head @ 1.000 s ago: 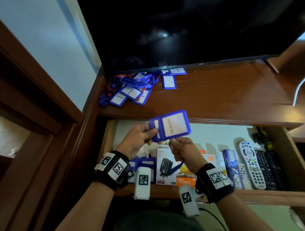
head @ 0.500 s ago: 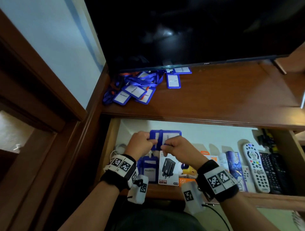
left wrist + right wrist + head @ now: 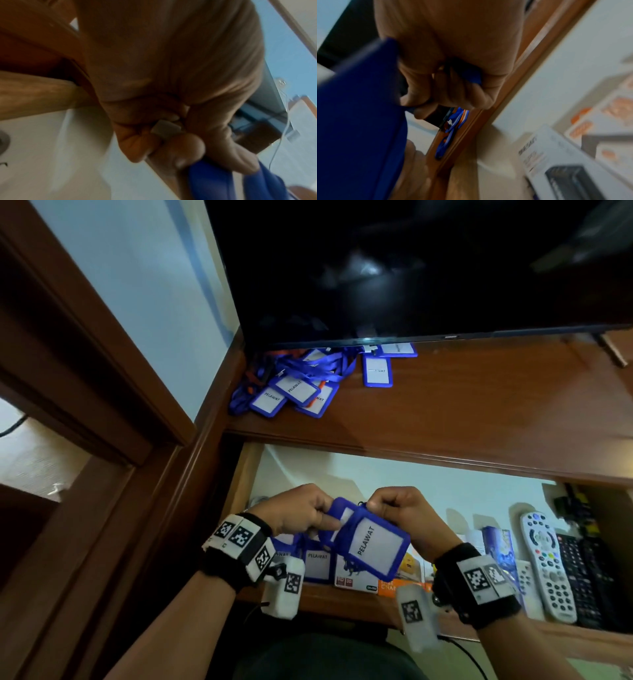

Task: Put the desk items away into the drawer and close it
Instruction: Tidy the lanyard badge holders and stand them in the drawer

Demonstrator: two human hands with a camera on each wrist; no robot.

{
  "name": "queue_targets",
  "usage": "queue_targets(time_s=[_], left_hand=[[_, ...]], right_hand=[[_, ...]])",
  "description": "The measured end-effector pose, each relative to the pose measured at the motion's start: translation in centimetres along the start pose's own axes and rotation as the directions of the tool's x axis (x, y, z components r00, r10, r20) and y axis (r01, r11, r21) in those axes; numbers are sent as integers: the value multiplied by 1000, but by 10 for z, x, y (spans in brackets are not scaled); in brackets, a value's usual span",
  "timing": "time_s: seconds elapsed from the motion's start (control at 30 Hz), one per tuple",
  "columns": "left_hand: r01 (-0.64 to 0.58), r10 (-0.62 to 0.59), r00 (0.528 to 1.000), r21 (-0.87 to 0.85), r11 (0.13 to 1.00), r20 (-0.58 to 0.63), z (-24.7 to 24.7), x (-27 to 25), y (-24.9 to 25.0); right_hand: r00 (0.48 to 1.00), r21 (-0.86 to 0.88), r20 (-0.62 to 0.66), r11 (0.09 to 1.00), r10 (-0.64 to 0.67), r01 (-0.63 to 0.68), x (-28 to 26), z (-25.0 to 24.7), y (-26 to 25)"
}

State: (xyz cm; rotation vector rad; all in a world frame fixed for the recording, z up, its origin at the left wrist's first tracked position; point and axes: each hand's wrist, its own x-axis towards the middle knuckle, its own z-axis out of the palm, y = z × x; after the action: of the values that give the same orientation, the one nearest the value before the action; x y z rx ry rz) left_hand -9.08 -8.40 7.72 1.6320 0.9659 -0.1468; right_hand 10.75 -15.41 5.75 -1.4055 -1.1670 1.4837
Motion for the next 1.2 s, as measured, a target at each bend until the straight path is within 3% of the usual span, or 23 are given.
queue_targets(time_s=[0.1,0.17,0.3,0.43,0.53,0.87,1.0,1.1,1.2], left_hand=[[-122,112,991,-164,979,-68,2,3,4],[-188,152,978,-292,938,-144,5,8,8],[-246,75,931,-462,852,-357,21,23,21],[-262,-28,884,-543,798,-467,36,37,34],[-254,-108,866,-615,747,-489,44,49,41],[-364,-211,860,-847,388,-465,62,76,59],[-335,-272,848,-857,392,-455,59,75,44],[-303,-276,847,-840,450,-454,47,71,28],[-260,-257,853,-797,546,-454,24,65,8]], right_hand=[[999,167,-28,986,16,-11,1,-1,-1],[991,281,-93,957,96,-66,4,-2,-2],[984,295,-142,954,107,-61,9,-4,1],[982,425,-112,900,155,-93,11,-11,2],[982,479,-71,870,172,-118,13,-20,4],[975,567,150,793,166,-222,23,-48,21],[953,551,247,784,173,-285,32,-43,32],[923,522,342,782,173,-340,37,-33,36],[928,401,299,854,221,-332,48,-27,34]])
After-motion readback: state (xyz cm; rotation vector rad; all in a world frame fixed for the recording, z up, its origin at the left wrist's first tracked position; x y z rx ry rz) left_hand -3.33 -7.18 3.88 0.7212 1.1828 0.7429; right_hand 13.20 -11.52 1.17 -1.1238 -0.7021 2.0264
